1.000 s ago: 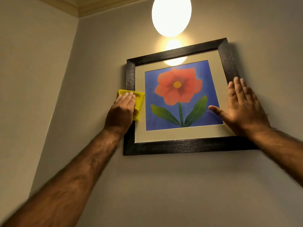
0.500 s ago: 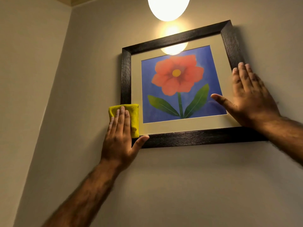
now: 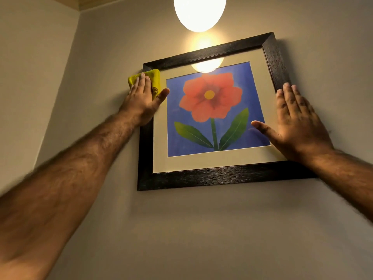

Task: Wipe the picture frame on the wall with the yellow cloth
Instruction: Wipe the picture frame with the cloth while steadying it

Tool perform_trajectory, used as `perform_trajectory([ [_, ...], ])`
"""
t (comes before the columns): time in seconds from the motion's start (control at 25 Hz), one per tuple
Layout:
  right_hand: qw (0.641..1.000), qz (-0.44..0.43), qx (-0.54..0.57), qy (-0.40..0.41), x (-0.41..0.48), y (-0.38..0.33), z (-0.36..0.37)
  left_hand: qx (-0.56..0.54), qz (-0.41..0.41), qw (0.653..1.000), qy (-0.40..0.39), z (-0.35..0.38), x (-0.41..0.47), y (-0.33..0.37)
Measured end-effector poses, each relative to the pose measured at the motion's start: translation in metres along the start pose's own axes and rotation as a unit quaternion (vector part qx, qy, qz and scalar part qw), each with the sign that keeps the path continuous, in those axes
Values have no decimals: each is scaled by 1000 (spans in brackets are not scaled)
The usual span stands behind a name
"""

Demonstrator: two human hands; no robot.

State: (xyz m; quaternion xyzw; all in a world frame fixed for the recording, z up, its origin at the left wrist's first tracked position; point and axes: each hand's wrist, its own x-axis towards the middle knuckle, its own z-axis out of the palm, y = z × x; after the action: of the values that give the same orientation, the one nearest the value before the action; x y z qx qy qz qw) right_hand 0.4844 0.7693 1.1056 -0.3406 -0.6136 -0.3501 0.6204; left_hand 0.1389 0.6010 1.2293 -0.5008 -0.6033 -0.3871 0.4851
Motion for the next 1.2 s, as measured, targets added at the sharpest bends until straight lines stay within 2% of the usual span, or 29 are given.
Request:
perform_trajectory([
  [0.28, 1000, 1, 1, 1, 0, 1, 1, -3, 52, 998, 23, 39, -138, -7],
  [0.48, 1000, -1, 4, -6, 0, 0, 1, 13, 64, 998, -18, 56, -231, -11],
  [0.56, 1000, 4, -1, -8, -1, -1, 1, 21, 64, 998, -21, 49, -209, -14],
  [0.72, 1000, 2, -3, -2, 0, -1, 0, 10, 27, 999, -14, 16, -90, -4],
  [0.88, 1000, 8, -4, -5, -1, -4, 0, 12, 4, 998, -55, -11, -1, -2],
  [1.04, 1000, 8, -7, -10, -2, -3, -3, 15, 7, 996, -90, -16, 9, 0],
  [1.2, 1000, 7, -2, -12, -1, -1, -2, 9, 22, 996, -83, 2, -53, -3],
])
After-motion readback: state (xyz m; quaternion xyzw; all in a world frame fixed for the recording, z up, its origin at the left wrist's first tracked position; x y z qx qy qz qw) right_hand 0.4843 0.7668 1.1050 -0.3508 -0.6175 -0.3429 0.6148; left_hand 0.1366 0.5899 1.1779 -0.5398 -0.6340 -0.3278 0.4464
